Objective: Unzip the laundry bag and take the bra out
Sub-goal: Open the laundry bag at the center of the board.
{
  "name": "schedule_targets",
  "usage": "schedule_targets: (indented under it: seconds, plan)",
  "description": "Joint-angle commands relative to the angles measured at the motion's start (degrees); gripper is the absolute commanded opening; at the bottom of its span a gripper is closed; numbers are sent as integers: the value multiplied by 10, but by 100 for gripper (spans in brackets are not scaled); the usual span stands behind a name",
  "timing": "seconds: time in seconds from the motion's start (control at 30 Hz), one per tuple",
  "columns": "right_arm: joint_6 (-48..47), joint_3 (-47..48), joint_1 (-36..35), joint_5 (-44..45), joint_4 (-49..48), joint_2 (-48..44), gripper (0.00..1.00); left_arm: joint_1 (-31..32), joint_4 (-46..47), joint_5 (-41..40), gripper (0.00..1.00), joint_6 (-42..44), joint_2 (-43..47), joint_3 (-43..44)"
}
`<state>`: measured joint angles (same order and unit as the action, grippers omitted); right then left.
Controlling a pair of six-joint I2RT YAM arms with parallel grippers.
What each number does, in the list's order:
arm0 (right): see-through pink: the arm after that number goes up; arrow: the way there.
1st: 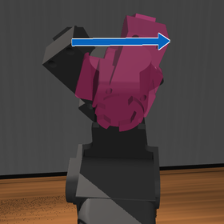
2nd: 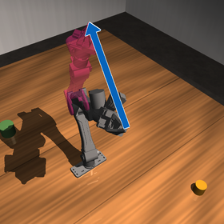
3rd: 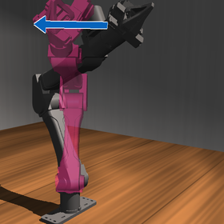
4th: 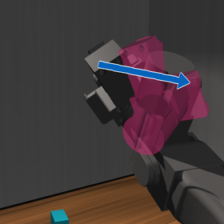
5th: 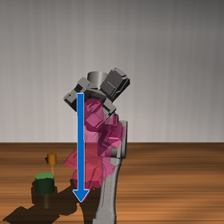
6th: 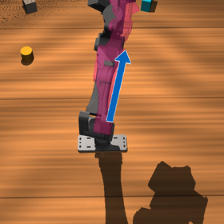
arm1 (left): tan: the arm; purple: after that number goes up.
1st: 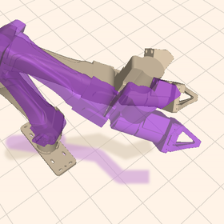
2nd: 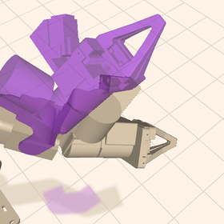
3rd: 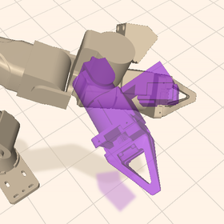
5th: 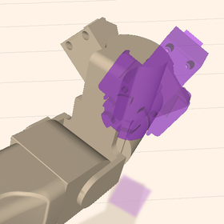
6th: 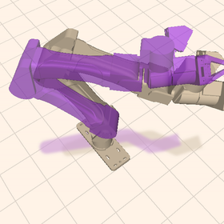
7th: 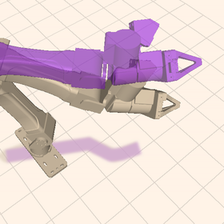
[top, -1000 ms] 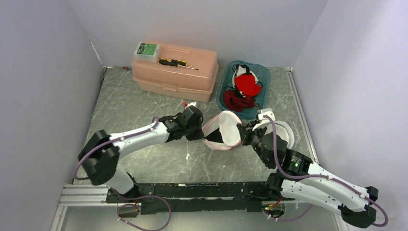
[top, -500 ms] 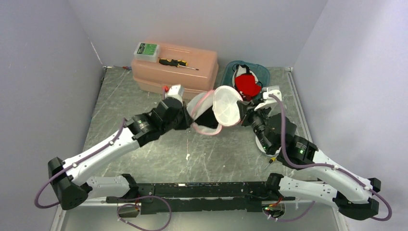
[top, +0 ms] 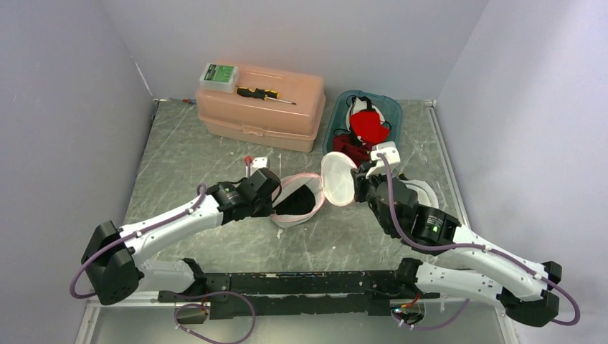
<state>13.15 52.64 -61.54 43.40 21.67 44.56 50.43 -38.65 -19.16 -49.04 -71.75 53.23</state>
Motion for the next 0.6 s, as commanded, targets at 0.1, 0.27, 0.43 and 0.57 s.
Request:
schedule_targets:
  seconds: [0.1, 0.27, 0.43, 0.57]
  plan:
    - [104, -92, -8, 33, 41, -73, 0, 1, 80, 24, 3, -14, 47, -73]
    - [176, -123, -8, 37, 96, -109, 2, 2, 140, 51, 3, -11, 64, -114]
    - [211, -139, -8, 36, 117, -110, 32, 1, 154, 61, 3, -4, 35, -102]
    - [220, -120, -8, 55, 143, -101, 55, 1, 147, 60, 3, -4, 20, -88]
